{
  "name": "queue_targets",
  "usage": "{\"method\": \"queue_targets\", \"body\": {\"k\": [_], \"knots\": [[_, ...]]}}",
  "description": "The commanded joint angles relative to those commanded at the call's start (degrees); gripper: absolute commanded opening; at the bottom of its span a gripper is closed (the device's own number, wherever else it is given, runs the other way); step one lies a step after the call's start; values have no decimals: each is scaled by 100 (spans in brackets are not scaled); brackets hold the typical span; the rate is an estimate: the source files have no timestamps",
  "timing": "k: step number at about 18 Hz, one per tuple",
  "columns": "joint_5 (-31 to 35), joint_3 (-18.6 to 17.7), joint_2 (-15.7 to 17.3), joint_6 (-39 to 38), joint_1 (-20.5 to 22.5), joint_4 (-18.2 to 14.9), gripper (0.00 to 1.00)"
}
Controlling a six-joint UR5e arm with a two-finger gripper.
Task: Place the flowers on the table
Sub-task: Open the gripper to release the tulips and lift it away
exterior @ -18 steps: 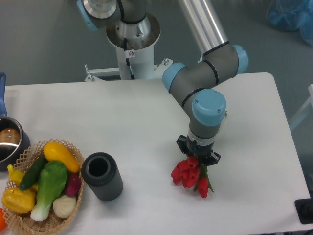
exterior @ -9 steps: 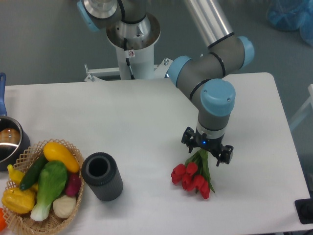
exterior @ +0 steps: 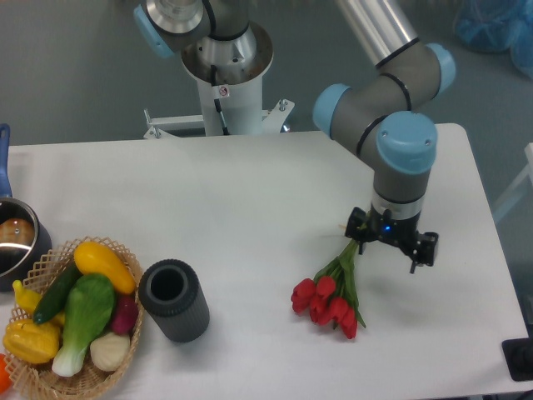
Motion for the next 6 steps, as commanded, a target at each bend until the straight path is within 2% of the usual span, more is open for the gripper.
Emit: {"method": "queue_targets", "body": {"k": [6], "knots": [[132,-62,35,238,264,-17,100]]}}
